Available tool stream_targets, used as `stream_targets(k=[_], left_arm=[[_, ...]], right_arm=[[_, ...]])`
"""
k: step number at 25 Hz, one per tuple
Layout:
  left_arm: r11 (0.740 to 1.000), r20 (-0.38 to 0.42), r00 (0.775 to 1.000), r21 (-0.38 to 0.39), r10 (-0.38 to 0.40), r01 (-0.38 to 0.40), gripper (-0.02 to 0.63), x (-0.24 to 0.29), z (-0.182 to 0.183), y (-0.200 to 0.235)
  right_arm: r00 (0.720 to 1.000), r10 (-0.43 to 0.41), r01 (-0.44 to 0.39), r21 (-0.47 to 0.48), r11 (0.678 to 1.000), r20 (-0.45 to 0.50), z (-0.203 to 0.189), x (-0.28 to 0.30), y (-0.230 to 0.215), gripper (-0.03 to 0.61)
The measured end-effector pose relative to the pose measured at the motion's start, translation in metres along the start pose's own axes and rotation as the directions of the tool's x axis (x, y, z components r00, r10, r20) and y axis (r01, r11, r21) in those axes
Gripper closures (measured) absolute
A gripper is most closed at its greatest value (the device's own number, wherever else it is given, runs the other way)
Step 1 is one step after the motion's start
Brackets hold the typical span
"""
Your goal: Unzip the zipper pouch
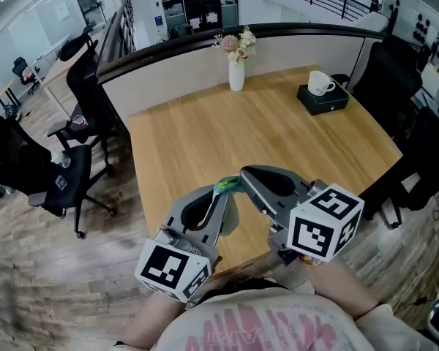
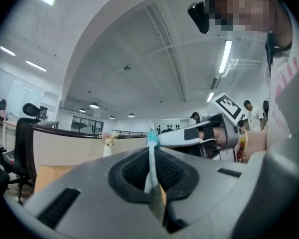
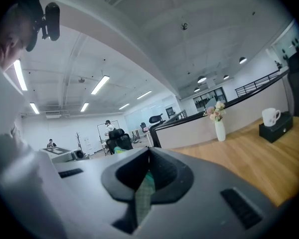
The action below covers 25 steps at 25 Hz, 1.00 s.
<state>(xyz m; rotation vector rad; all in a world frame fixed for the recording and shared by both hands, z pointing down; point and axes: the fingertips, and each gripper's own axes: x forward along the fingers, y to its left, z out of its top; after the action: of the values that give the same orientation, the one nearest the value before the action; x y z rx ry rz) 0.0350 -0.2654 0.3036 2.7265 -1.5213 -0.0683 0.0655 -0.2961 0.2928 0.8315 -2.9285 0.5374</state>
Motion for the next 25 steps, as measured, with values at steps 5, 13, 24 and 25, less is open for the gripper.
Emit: stream_targets(k=[5,13,24,25], left_arm=[[1.000,0.015,0.999,0.008,0.029,-0.029,0.606,0.026,0.006,-0.023],[0.997,0.023,0.996,0.011,0.082,-0.082,0.606,0.055,0.007,-0.057],[0.996,0.031,0.996,0.000,0.087,-0.087,0.606,0.076,0.007,-0.090],[0.997,0.026,0.996,-0.001,0.082,-0.082,0.606,0.077,0.006,-0.093]], right_arm=[[0.999,0.026,-0.027,0.014,1.000,0.022,0.009,-0.026,-0.033,0.579],[0.997,0.074,-0.074,0.023,0.997,0.033,0.018,-0.061,-0.068,0.578],[0.999,0.041,-0.043,0.052,0.998,0.036,0.016,-0.098,-0.107,0.580],[0.999,0.041,-0.042,0.054,0.998,0.036,0.015,-0.100,-0.109,0.580]])
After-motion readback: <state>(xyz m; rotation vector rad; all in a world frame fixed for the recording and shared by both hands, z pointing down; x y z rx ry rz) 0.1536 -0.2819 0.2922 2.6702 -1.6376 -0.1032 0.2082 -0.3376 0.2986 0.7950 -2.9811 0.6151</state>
